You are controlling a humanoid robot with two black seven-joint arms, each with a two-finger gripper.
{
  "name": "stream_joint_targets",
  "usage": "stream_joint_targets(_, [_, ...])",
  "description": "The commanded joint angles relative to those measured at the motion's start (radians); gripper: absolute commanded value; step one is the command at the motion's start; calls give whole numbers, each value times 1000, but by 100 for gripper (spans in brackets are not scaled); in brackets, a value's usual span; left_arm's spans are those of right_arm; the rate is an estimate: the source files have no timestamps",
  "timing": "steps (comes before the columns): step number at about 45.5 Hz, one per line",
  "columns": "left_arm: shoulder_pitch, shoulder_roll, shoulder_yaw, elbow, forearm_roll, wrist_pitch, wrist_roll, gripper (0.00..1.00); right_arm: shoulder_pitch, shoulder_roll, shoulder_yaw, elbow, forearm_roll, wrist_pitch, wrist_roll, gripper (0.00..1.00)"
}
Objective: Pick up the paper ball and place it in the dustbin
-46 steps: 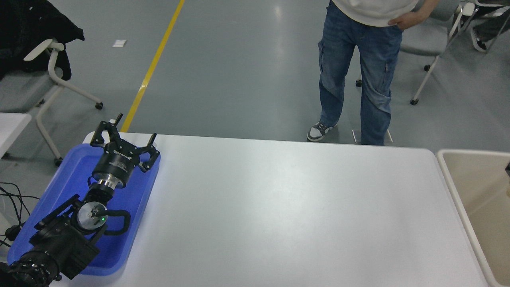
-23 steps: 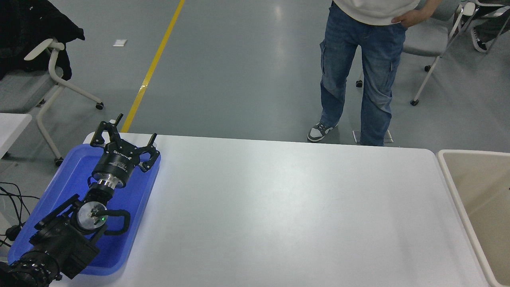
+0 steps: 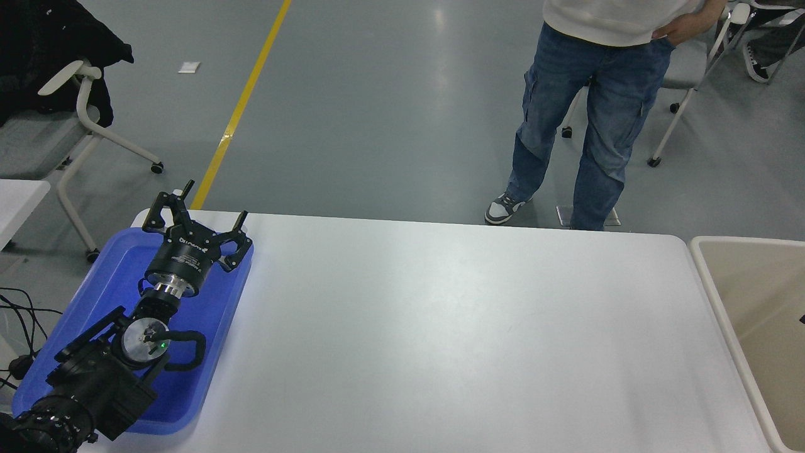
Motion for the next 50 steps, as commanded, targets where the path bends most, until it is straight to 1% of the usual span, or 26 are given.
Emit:
stream_joint_targets(1, [0, 0, 0, 0, 0, 0, 0, 100, -14, 11, 9, -15, -3, -74, 1, 73])
stream_joint_targets(2, [0, 0, 0, 0, 0, 0, 0, 100, -14, 11, 11, -13, -2, -91, 1, 80])
stream_joint_targets(4, [0, 0, 0, 0, 0, 0, 0, 100, -17, 14, 9, -12, -3, -126, 1, 85])
stream_joint_targets(10, [0, 0, 0, 0, 0, 0, 0, 100, -18, 26, 11, -12, -3, -150, 1, 85])
stream_joint_targets(13, [0, 0, 0, 0, 0, 0, 0, 100, -18, 28, 11, -12, -3, -154, 1, 90])
stream_joint_targets(18, [0, 0, 0, 0, 0, 0, 0, 100, -18, 28, 11, -12, -3, -157, 1, 92])
stream_joint_targets(33, [0, 0, 0, 0, 0, 0, 0, 100, -4, 23, 17, 3, -2, -157, 1, 94])
stream_joint_targets(35, [0, 0, 0, 0, 0, 0, 0, 100, 0, 20, 32, 6, -2, -157, 1, 97])
stream_joint_targets(42, [0, 0, 0, 0, 0, 0, 0, 100, 36, -3, 214, 36, 0, -153, 3, 99])
stream_joint_targets(50, [0, 0, 0, 0, 0, 0, 0, 100, 57, -96, 523, 201, -3, -147, 3, 100])
